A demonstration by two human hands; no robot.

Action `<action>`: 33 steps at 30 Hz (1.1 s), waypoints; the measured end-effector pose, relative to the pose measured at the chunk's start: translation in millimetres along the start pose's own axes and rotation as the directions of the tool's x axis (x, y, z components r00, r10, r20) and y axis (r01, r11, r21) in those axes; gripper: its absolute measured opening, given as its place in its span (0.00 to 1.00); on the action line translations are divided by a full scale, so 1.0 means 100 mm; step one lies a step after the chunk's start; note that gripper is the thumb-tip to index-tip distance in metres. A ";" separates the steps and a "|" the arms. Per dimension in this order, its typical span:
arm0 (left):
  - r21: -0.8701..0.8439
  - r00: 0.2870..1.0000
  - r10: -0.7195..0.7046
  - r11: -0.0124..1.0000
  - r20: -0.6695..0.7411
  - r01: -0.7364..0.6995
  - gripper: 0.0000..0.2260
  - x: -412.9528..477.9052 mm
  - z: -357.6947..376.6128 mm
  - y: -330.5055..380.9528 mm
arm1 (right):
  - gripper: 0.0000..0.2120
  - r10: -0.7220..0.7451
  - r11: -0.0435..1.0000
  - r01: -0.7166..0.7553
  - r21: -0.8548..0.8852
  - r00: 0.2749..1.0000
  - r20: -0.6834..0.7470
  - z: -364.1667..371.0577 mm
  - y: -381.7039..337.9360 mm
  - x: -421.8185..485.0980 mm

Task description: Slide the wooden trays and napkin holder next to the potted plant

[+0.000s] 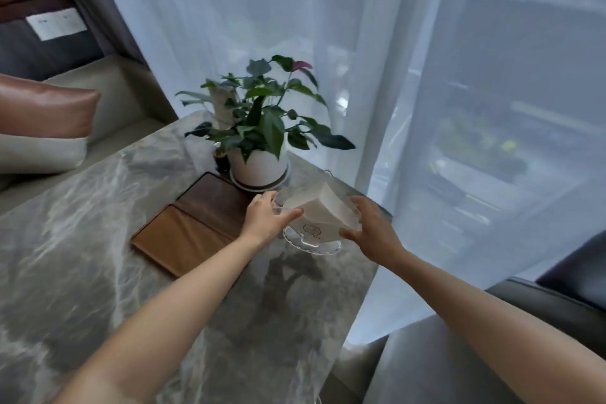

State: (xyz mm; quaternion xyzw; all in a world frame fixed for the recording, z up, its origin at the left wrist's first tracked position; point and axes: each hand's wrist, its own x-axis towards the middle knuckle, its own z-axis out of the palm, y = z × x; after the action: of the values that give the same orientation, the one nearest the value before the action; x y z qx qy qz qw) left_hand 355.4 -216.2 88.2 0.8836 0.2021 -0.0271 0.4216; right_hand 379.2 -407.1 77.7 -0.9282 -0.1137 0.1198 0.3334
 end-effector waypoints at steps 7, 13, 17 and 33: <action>-0.049 0.996 0.019 0.999 0.086 -0.014 0.31 0.46 0.38 0.41 | 0.28 0.099 0.995 -0.100 -0.027 0.994 -0.036 -0.25 0.31 0.37; -0.024 0.991 0.013 1.000 0.133 -0.010 0.33 0.77 0.62 0.57 | 0.27 0.172 0.984 -0.174 -0.040 0.984 -0.049 -0.35 0.50 0.57; 0.000 0.988 0.002 1.000 0.153 -0.002 0.33 0.90 0.74 0.65 | 0.28 0.201 0.978 -0.203 -0.047 0.979 -0.045 -0.39 0.57 0.64; 0.165 0.980 0.034 0.984 0.194 -0.067 0.31 1.00 0.87 0.69 | 0.30 0.190 0.965 -0.198 -0.173 0.980 -0.060 -0.36 0.62 0.67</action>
State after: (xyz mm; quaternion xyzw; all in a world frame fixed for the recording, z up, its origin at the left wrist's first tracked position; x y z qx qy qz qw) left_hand 484.4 -287.3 60.9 0.9148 0.1352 -0.1178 0.3620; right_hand 461.7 -455.6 54.3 -0.9633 -0.0254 0.1211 0.2381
